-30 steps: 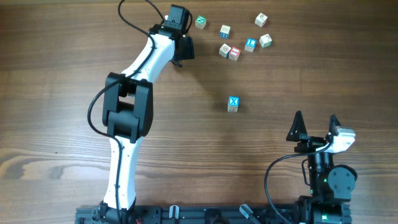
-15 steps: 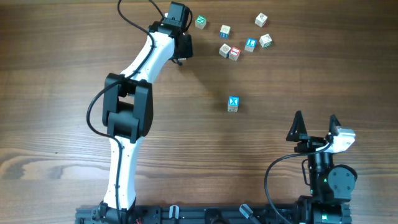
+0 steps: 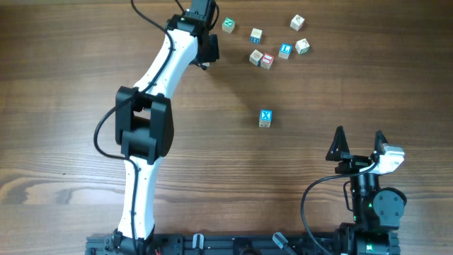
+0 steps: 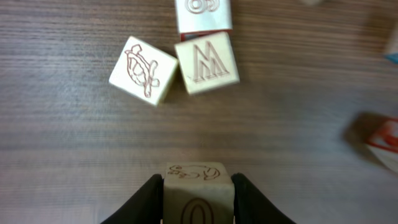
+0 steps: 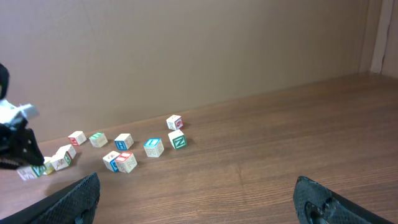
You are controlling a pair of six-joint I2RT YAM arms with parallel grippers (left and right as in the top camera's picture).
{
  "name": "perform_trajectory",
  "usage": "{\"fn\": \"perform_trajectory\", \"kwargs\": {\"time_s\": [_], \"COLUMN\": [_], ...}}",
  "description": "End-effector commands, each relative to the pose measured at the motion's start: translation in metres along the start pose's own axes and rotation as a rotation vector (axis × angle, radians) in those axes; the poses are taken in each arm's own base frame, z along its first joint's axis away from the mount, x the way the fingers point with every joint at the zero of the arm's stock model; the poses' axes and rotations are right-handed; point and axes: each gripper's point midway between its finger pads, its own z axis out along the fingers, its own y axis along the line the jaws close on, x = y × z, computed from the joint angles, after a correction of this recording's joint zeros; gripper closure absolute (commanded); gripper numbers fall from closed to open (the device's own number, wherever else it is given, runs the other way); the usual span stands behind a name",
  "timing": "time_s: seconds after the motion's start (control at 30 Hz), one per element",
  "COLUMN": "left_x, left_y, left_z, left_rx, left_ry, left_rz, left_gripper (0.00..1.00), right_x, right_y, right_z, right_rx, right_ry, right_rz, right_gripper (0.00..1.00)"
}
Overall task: Form a tower
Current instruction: 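Carry the cream block toward the stack at the center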
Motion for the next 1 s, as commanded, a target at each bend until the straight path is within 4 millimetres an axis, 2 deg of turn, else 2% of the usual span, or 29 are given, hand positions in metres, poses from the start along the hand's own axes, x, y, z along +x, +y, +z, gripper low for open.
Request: {"fn": "perform_trajectory", "kwargs": {"time_s": [0.0, 0.1, 0.13, 0.2, 0.33, 0.4, 0.47, 0.63, 0.77, 0.9, 0.97], "left_x": [-0.02, -0.002, 0.01, 0.03, 0.088, 0.104, 0.112, 0.131, 0.149, 0.168, 0.169], "left_y": [-0.035, -0.063, -0.075, -0.092, -0.132, -0.149, -0.156, -0.154, -0.145, -0.157, -0.164], "left_z": [-0.084, -0.121, -0.133, -0.144, -0.152, -0.156, -0.157, -0.146, -0.122, -0.106, -0.105], "left_rx": [0.07, 0.102, 0.115, 0.125, 0.124, 0.134, 0.138, 0.109, 0.066, 0.078, 0.078], "left_ry": [-0.129, -0.126, -0.115, -0.083, 0.019, 0.028, 0.036, 0.089, 0.143, 0.149, 0.12], "left_rz": [0.043, 0.068, 0.079, 0.105, 0.223, 0.257, 0.279, 0.289, 0.204, 0.233, 0.241], "left_gripper": [0.66, 0.66, 0.66, 0.66, 0.66, 0.66, 0.66, 0.7, 0.75, 0.75, 0.75], "right_x": [-0.001, -0.001, -0.001, -0.001, -0.001, -0.001, -0.001, -0.001, -0.001, -0.001, -0.001], "right_y": [0.004, 0.004, 0.004, 0.004, 0.004, 0.004, 0.004, 0.004, 0.004, 0.004, 0.004], "right_z": [0.0, 0.0, 0.0, 0.0, 0.0, 0.0, 0.0, 0.0, 0.0, 0.0, 0.0], "right_rx": [-0.02, -0.02, -0.02, -0.02, -0.02, -0.02, -0.02, -0.02, -0.02, -0.02, -0.02], "right_ry": [-0.004, -0.004, -0.004, -0.004, -0.004, -0.004, -0.004, -0.004, -0.004, -0.004, -0.004], "right_rz": [0.006, 0.006, 0.006, 0.006, 0.006, 0.006, 0.006, 0.006, 0.005, 0.006, 0.006], "right_gripper": [0.0, 0.0, 0.0, 0.0, 0.0, 0.0, 0.0, 0.01, 0.0, 0.0, 0.0]}}
